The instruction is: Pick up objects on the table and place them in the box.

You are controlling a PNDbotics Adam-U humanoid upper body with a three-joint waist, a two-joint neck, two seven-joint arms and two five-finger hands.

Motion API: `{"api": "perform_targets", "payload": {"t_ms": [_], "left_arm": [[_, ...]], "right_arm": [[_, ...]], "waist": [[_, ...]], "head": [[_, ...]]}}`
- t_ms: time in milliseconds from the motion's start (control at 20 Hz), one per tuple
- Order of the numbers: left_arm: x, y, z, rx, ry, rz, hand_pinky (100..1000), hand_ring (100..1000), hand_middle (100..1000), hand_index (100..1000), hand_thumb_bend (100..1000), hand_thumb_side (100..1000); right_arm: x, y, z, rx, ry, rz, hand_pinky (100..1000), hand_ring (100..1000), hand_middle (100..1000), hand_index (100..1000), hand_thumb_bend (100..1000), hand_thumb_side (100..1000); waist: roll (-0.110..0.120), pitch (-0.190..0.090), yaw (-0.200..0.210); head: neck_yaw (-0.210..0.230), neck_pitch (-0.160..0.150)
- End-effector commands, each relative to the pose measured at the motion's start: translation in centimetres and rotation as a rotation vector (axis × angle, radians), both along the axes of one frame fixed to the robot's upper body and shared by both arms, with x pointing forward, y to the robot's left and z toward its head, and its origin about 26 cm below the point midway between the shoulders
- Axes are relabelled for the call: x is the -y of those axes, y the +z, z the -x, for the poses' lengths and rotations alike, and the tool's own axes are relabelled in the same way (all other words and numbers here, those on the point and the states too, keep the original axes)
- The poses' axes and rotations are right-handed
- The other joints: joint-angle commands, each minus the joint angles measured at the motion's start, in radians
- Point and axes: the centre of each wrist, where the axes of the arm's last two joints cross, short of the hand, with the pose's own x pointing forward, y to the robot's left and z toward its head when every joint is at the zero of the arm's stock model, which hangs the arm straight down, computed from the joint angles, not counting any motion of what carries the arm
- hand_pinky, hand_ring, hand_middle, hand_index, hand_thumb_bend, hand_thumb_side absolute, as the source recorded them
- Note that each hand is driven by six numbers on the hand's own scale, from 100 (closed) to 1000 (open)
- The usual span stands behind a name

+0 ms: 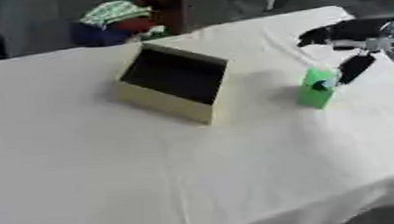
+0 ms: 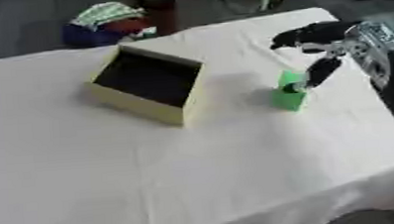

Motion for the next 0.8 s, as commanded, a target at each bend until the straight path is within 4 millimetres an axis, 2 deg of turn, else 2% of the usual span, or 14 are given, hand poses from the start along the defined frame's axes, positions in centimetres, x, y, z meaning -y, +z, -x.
{"api": "perform_targets", "payload": {"t_ms": [50, 800], "left_arm": [[-0.2, 0.9, 0.2, 0.028, 0.001, -0.021, 717, 554, 538, 815, 100, 759], [-0.2, 0.9, 0.2, 0.029, 0.002, -0.018, 717, 554, 538, 816, 100, 759]], "right_arm": [[1.3, 1.4, 0.4, 0.013, -0.035, 0.003, 877, 978, 1000, 1000, 467, 641], [3.0, -1.9, 0.9, -0.071, -0.153, -0.066, 867, 983, 987, 1000, 400, 682]], "waist": [[0.001, -0.015, -0.001], [0.005, -0.013, -0.002]], "head": [[0.001, 0.001], [0.001, -0.002]]}}
